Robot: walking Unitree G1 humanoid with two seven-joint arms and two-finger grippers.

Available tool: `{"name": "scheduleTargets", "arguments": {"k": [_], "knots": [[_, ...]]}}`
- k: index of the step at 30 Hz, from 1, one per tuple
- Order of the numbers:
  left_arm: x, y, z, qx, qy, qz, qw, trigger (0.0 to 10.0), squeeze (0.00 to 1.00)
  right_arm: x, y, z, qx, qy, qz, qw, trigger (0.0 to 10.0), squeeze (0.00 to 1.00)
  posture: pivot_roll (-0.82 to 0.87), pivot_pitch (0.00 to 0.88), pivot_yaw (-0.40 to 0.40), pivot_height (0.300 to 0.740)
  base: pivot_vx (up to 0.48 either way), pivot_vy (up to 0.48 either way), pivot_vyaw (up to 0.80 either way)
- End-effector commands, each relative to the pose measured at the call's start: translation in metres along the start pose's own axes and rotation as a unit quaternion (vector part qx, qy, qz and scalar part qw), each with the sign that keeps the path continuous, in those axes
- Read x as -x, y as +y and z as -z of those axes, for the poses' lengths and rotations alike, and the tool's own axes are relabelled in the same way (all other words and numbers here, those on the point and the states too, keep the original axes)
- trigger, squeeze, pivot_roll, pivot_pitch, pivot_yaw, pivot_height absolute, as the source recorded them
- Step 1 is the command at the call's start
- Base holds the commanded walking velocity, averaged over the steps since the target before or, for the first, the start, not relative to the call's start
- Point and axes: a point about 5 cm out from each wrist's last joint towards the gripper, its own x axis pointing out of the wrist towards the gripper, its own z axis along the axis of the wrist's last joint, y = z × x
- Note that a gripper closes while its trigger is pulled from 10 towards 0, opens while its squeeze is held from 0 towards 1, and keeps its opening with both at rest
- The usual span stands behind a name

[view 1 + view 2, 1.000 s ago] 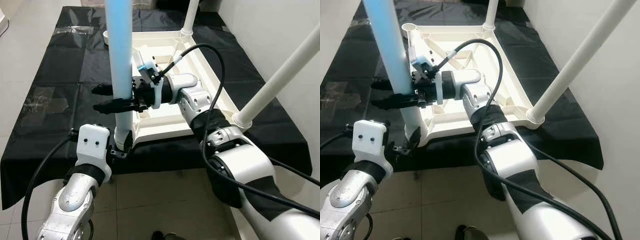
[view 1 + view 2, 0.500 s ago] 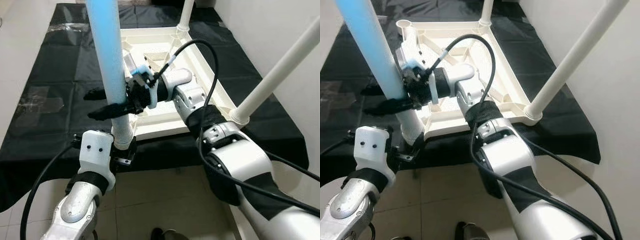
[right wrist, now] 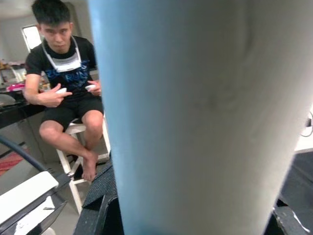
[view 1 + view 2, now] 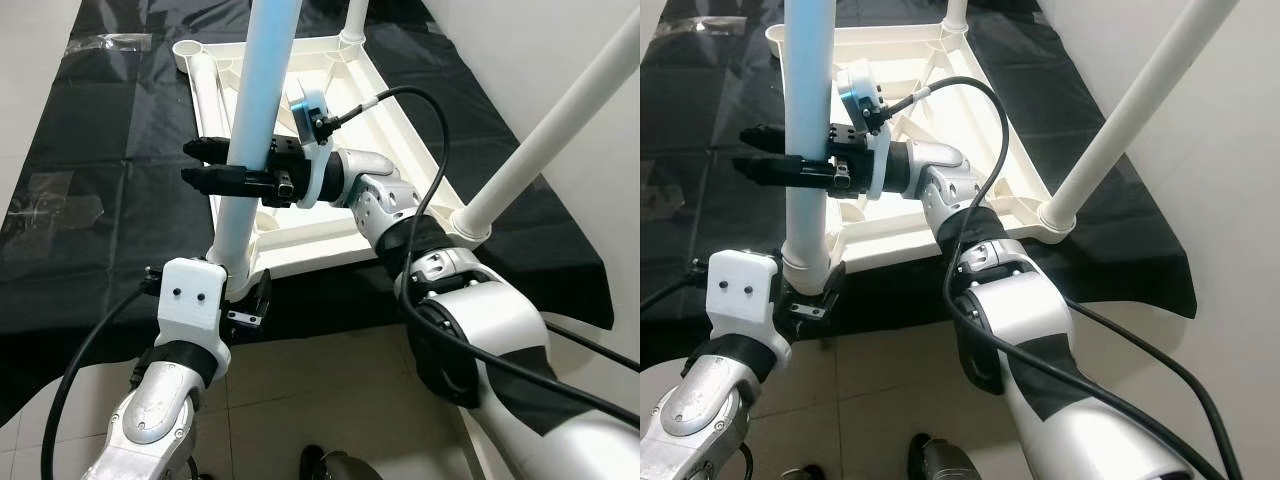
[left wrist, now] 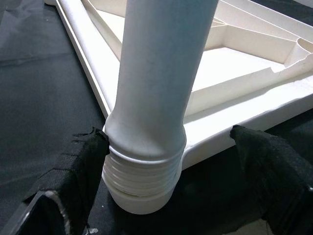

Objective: Building children table

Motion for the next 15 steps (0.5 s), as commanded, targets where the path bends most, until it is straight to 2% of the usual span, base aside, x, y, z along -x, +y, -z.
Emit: {"name": "scheduleTargets", "arguments": {"k": [1, 9, 12, 15], "knots": [[0.0013, -0.001, 0.0053, 0.0, 0.016, 0.002, 1.0, 10.0, 0.0, 0.0051, 0.0119, 0.0543, -0.105, 0.057, -0.021, 0.993, 10.0, 0.0, 0.16, 0.302, -0.164, 0.74, 0.0, 0.0, 0.0], [-0.0019, -0.0007, 0.0042, -0.005, 0.011, 0.008, 1.0, 10.0, 0.0, 0.0063, 0.0161, 0.0555, -0.098, 0.056, -0.052, 0.992, 10.0, 0.0, 0.16, 0.286, -0.156, 0.74, 0.0, 0.0, 0.0], [-0.0024, 0.001, 0.0032, -0.043, 0.008, 0.017, 0.999, 10.0, 0.0, 0.0066, 0.0197, 0.0598, -0.086, 0.08, -0.071, 0.991, 10.0, 0.0, 0.15, 0.283, -0.148, 0.74, 0.0, 0.0, 0.0], [0.0006, 0.0021, 0.0053, -0.054, 0.011, 0.014, 0.998, 10.0, 0.0, 0.0071, 0.0199, 0.0614, -0.083, 0.087, -0.07, 0.99, 10.0, 0.0, 0.15, 0.282, -0.147, 0.74, 0.0, 0.0, 0.0]]}}
